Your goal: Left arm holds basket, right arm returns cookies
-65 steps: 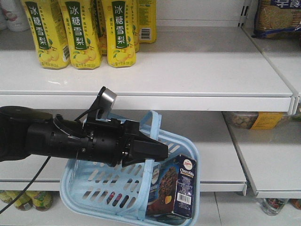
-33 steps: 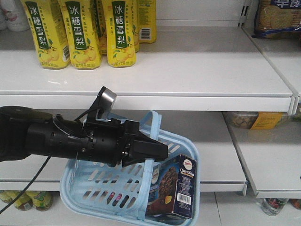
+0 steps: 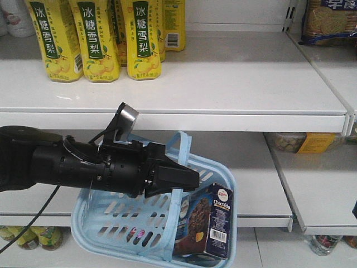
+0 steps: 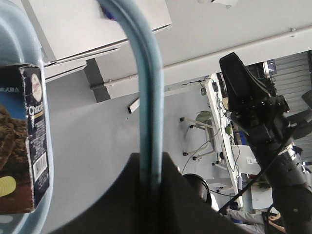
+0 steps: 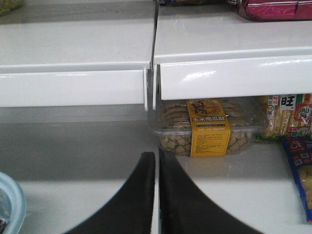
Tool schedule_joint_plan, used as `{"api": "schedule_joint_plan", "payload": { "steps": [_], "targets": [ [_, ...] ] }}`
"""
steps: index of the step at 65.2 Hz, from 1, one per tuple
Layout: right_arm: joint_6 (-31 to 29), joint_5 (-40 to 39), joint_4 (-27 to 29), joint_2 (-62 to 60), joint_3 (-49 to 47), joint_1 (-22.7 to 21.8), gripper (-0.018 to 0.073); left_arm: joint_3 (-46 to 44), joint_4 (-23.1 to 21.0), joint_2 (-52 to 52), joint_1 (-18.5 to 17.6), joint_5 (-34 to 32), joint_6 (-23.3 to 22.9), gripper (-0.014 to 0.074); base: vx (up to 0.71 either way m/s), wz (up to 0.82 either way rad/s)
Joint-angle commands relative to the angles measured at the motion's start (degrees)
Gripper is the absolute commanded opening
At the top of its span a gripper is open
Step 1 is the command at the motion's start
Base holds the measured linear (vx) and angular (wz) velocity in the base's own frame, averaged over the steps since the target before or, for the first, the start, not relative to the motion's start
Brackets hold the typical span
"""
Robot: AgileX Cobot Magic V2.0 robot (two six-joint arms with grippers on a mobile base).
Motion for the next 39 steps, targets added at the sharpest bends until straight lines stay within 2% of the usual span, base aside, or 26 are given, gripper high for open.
{"api": "schedule_joint_plan", "payload": {
  "steps": [1,11,19,39],
  "targets": [
    [-0.5,-3.9,-0.2,0.5,-1.8,-0.1,0.0006,-2.4,-10.0,-2.7,0.2,-0.5,1.2,-0.0006,0.0,0.0],
    [-0.5,-4.2,-0.2,0.5,-1.8,-0.1,0.0048,-2.4,-10.0,-2.7,0.2,-0.5,1.2,-0.0006,0.0,0.0],
    [-0.5,-4.2,-0.2,0.5,-1.8,-0.1,0.0123,-2.4,-10.0,-2.7,0.2,-0.5,1.2,-0.0006,0.0,0.0],
    [-0.5,-4.0,1.6,0.5,-1.8,-0.1,0.0419,-2.4,-10.0,-2.7,0.2,-0.5,1.2,-0.0006,0.0,0.0]
  ]
}}
